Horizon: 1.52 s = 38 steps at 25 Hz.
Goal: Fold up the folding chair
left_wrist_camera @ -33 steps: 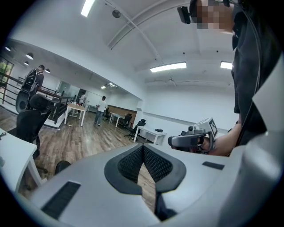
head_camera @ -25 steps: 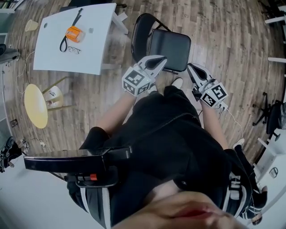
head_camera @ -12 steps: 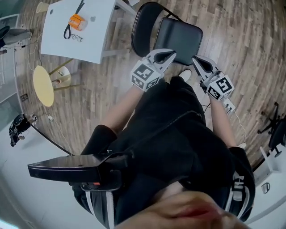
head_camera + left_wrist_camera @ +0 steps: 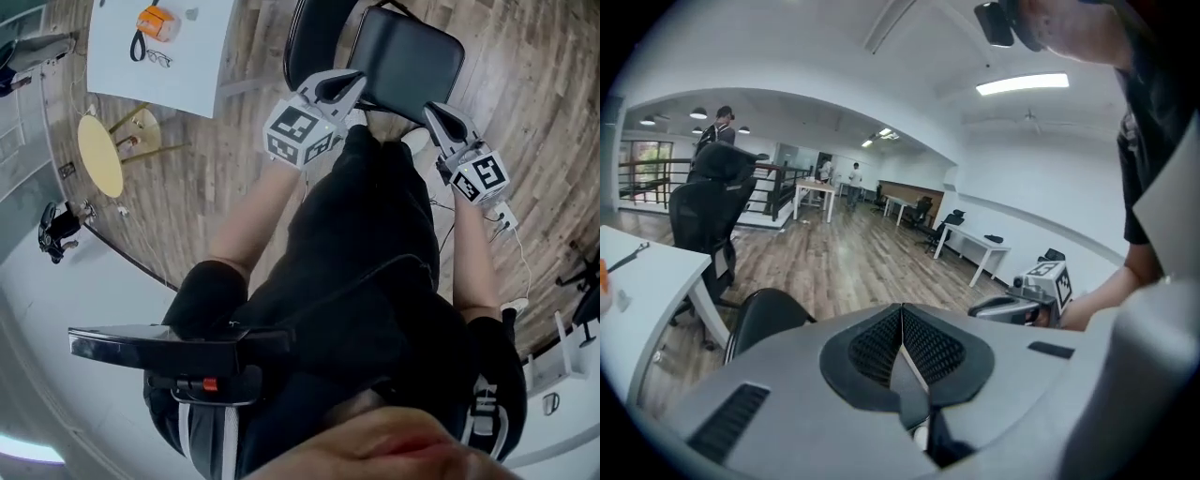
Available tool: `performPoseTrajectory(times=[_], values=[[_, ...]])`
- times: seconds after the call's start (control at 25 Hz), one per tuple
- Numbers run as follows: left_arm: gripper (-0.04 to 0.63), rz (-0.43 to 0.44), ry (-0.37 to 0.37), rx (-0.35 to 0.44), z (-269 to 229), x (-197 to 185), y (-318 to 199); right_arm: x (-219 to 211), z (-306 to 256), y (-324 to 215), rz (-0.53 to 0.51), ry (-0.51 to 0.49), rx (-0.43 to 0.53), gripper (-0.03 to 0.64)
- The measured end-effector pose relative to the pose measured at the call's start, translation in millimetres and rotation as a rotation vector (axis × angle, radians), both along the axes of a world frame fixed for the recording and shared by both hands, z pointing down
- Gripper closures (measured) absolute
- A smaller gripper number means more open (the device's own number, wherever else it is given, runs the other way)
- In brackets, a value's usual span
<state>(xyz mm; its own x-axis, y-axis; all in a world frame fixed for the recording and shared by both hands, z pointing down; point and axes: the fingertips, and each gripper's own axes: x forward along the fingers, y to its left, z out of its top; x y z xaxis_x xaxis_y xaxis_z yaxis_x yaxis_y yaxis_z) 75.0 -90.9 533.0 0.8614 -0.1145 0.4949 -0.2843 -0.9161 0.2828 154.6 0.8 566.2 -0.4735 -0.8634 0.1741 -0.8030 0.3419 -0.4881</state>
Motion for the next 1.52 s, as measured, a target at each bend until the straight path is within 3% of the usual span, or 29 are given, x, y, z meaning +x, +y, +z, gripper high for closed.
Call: performPoseTrajectory(times=[0.2, 0.44, 0.6, 0.88, 1.0, 1.24, 1.52], values=[[0.589, -0.101, -0.161, -0.044, 28.7, -44.5, -79.5, 5.1, 74.5, -20.4, 0.068, -0.030, -0.063, 0.606], [0.583, -0.176, -0.299, -0.074, 63.4, -87.3, -153.8, 22.1, 177.3, -30.5, 0.089, -0.109, -0.185, 0.606], [0.472, -0.159, -0.399, -0.129, 93.6, -96.6, -161.0, 45.0, 235.9, -13.9, 0.095, -0.185, -0.278, 0.578], [0.406, -0.175, -0.473, -0.170, 128.2, -114.2, -196.7, 93.3, 321.7, 7.7, 0.191, -0.281, -0.410, 0.463], [0.394, -0.166, -0.500, -0.173, 130.9, -119.2, -202.1, 103.3, 350.0, 24.8, 0.182, -0.283, -0.477, 0.425], [0.376, -0.149, -0.563, -0.217, 151.7, -123.3, -202.8, 119.5, 405.0, 33.5, 0.148, -0.394, -0.556, 0.325], [0.373, -0.123, -0.618, -0.256, 171.1, -117.4, -194.4, 140.2, 465.8, 41.6, 0.117, -0.500, -0.637, 0.307]])
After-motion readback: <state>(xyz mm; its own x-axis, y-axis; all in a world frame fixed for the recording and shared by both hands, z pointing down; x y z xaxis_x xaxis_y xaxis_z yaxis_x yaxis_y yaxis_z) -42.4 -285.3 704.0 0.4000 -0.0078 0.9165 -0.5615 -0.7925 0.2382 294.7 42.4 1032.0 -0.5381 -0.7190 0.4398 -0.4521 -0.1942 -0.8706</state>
